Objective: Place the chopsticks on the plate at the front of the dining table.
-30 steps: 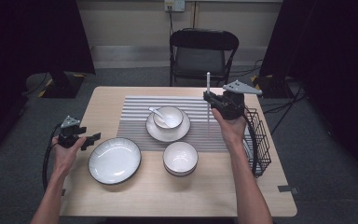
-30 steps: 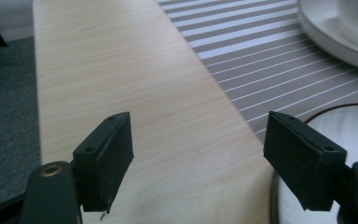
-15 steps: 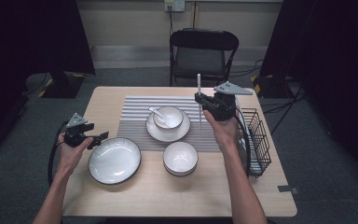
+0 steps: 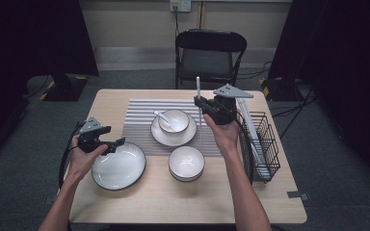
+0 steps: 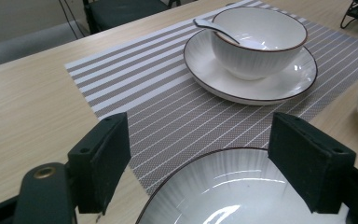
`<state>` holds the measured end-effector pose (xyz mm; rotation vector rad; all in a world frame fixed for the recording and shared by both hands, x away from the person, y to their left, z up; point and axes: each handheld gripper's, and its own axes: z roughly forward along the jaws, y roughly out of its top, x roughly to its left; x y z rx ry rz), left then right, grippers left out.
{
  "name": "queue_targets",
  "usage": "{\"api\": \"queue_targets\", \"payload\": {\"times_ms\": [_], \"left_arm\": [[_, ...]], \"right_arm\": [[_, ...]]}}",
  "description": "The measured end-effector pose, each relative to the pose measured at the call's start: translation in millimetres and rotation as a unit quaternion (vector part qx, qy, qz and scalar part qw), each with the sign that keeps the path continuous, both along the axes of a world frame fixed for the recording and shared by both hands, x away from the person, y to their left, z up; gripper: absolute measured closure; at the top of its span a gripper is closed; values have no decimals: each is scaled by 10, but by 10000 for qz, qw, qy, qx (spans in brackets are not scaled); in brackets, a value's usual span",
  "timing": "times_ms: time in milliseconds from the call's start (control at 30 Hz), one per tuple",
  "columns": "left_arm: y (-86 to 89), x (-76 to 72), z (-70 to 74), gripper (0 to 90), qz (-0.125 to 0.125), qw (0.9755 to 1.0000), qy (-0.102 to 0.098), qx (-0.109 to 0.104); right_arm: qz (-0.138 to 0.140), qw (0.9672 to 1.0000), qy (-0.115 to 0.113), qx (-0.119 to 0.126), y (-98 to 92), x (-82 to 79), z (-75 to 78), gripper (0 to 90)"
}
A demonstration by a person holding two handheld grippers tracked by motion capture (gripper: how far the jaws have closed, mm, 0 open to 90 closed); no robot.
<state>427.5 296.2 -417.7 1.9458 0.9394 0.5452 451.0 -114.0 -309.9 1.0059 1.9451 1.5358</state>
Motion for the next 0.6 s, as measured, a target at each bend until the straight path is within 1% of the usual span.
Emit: {"api": "queue_targets", "payload": {"times_ms": [33,100,133,167,233,267,300,333,367,400,467,500,600], "left_arm": [[-40,-6,3,208,-57,10000,-35,47],[-76,0,-1,208,-119,9999,-39,22],[-105,7,-8,208,-133,9999,-3,-36],[-131,10,-10,212,-179,9998,27,-11],[-177,10,-12,215,-258,9997,8,27],[-177,10,-12,216,-258,9997,8,27],[-203,10,-8,218,-315,9995,11,-5],[-225,3,-5,221,-322,9995,50,-28],[-235,4,-1,222,-360,9993,24,-3],[-245,0,6,227,-384,9993,20,-14],[-264,-3,20,242,-415,9990,12,-150],[-270,-5,28,242,-428,9989,-3,-179],[-321,-15,68,246,-467,9987,-54,-187]], "right_arm": [[7,10000,5,9,14,1,-3,853],[26,10000,6,-9,33,2,-5,853],[40,10000,4,-5,44,5,-7,853],[58,10000,18,-15,63,10,-10,853],[95,10000,27,-15,96,15,-13,853],[95,10000,27,-15,96,15,-13,853],[141,9999,20,-7,131,13,-10,853],[156,9999,16,-14,144,13,-8,853],[179,9998,18,0,165,15,-6,853],[192,9998,11,7,183,17,-4,853],[224,9997,24,19,215,20,-1,853],[245,9997,35,19,240,20,1,853],[315,9995,31,38,301,12,8,853]]}}
